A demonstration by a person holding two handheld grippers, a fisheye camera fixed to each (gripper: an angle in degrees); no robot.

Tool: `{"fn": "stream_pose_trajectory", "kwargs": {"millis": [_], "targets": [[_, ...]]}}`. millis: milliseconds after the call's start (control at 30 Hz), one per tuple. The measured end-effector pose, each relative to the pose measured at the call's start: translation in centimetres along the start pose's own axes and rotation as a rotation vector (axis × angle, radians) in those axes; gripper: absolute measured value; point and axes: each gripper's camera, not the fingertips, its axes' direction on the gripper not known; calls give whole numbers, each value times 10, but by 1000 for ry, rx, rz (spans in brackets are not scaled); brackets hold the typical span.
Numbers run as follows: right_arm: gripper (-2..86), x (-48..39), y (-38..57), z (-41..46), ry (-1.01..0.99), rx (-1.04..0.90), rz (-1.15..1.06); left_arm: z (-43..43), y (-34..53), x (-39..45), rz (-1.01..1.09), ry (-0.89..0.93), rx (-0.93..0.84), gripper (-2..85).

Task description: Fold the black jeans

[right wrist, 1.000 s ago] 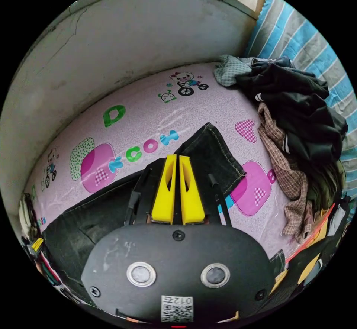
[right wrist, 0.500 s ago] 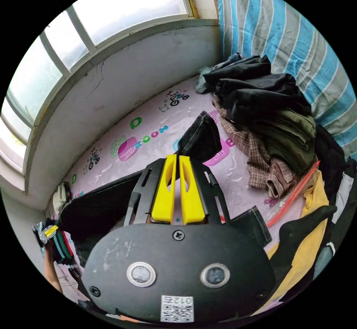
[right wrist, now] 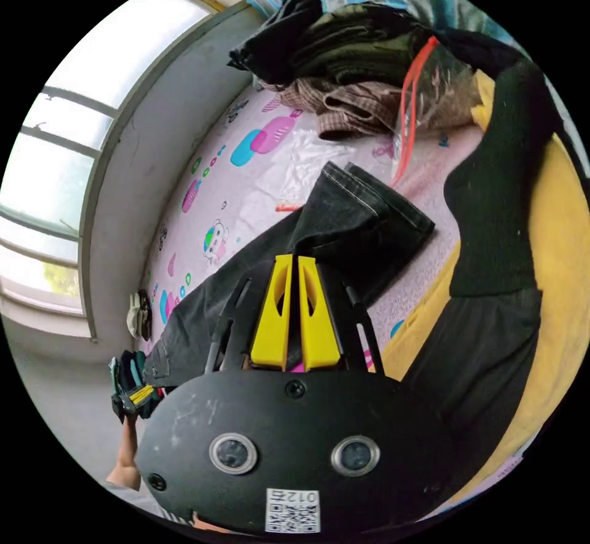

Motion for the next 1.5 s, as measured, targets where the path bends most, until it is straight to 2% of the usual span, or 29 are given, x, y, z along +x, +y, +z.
{"fn": "stream_pose_trajectory", "kwargs": {"millis": [233, 400, 533, 633, 900, 967, 1100, 1233, 1300, 1333, 1400, 1500], "targets": [[61, 83, 33, -33, -213, 25, 284, 23, -19, 33, 10, -4, -121, -1], [81, 93, 30, -55, -248, 24, 284, 28, -19, 41, -1, 11, -142, -1], [96, 98, 29, -71, -309, 63, 388, 30, -19, 46, 4, 10, -155, -1], [100, 98, 34, -93, -267, 148, 505, 28, -16, 47, 11, 10, -152, -1], [62, 90, 24, -102, -135, 112, 545, 34, -10, 42, 4, 33, -158, -1], [13, 81, 14, -102, -124, 101, 496, 32, -8, 37, -16, 29, -151, -1], [-5, 36, -21, -120, -165, 112, 339, 3, 5, -2, -153, -26, -42, -1], [-9, -43, -53, -171, -205, 208, 46, -44, 34, -40, -264, -109, 93, -1], [-9, -57, -53, -189, -206, 247, -28, -51, 46, -36, -212, -74, 119, -1], [-9, -60, -51, -191, -170, 232, -69, -45, 51, -27, -125, 9, 117, -1], [-10, -57, -46, -174, -67, 137, -110, -29, 51, -10, -34, 93, 102, -1], [-10, -40, -29, -124, 124, -15, -70, 9, 33, 11, 70, 184, -17, -1]]}}
